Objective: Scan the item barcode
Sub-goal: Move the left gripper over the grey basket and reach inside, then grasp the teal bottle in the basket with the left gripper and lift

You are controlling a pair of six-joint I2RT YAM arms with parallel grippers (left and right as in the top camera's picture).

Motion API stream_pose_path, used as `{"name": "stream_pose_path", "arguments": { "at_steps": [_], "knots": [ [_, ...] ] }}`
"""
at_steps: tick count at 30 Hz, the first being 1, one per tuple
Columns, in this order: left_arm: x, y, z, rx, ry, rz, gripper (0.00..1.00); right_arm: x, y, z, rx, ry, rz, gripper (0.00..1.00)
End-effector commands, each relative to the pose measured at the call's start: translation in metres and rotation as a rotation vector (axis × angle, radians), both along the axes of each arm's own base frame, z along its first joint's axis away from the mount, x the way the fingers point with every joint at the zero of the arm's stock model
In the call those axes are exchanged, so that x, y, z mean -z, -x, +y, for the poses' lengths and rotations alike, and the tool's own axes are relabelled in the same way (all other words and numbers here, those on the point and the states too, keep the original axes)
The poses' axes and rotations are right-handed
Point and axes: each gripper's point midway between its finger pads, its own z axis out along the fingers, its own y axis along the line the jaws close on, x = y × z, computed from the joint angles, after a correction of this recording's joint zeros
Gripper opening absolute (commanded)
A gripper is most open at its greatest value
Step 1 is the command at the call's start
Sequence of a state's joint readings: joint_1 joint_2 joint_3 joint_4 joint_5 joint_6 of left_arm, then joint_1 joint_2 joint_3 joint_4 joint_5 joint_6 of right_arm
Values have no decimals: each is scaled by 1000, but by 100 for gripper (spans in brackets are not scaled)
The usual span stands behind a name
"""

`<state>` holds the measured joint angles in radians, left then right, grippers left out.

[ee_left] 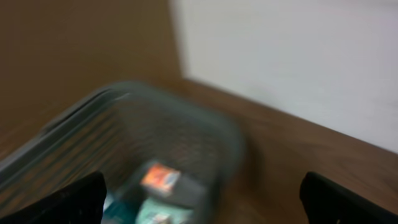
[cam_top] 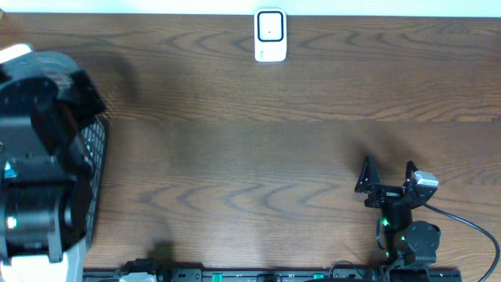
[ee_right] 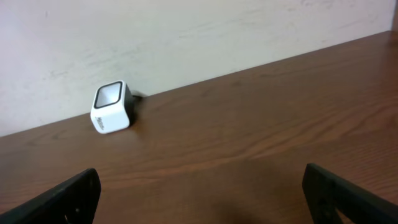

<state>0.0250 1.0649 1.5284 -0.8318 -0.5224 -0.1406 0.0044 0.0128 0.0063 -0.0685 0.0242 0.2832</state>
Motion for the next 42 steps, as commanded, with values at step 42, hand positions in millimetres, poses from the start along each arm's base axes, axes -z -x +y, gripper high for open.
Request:
{"name": "stream_pose_path", "arguments": {
  "at_steps": [42],
  "knots": [
    [256,13,226,-997,673,168,98,0,0,-1,7,12,0,99]
  ]
}}
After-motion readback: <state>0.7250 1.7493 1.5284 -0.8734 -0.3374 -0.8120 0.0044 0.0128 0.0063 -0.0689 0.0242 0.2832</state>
